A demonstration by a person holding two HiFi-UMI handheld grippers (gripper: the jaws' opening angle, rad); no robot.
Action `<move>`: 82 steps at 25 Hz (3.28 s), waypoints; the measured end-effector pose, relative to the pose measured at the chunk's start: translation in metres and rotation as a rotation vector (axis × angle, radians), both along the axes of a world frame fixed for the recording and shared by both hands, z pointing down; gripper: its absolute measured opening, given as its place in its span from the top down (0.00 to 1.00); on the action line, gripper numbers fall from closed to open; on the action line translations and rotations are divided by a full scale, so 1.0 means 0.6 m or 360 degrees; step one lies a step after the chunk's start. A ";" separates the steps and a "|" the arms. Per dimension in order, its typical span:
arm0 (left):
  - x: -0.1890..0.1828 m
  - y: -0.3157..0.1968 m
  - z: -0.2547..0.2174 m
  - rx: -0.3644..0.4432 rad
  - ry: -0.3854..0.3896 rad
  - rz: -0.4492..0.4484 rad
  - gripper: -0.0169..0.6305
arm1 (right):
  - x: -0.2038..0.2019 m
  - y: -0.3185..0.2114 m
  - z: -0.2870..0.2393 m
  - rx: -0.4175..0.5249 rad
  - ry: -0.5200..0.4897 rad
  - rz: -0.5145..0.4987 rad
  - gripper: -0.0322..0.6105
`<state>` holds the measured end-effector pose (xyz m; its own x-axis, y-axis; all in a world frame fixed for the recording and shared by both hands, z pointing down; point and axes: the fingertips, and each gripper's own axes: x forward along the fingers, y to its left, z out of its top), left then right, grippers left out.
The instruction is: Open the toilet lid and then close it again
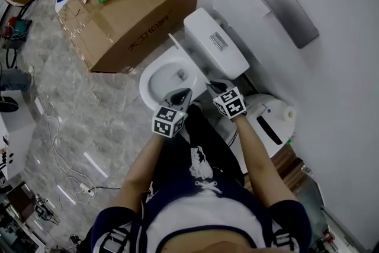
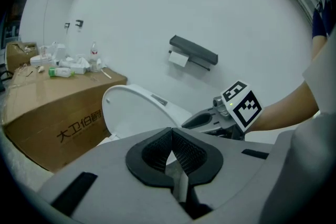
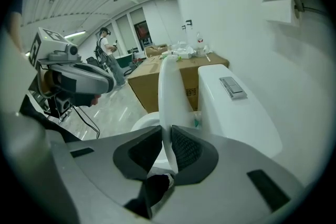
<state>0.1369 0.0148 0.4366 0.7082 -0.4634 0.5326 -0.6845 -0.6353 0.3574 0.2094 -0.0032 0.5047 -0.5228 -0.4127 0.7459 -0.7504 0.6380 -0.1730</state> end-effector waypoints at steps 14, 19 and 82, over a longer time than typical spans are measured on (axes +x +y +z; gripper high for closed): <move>-0.027 -0.009 0.068 -0.0197 0.0150 -0.0079 0.88 | -0.066 0.038 0.012 0.0002 -0.0028 -0.0135 0.86; -0.040 -0.010 0.089 -0.0255 0.0200 -0.0118 0.86 | -0.098 0.058 0.021 0.0004 -0.0010 -0.0221 0.85; -0.312 0.166 0.372 -0.0849 0.0067 -0.0315 0.80 | -0.371 0.245 0.279 -0.0029 0.0410 -0.1029 0.81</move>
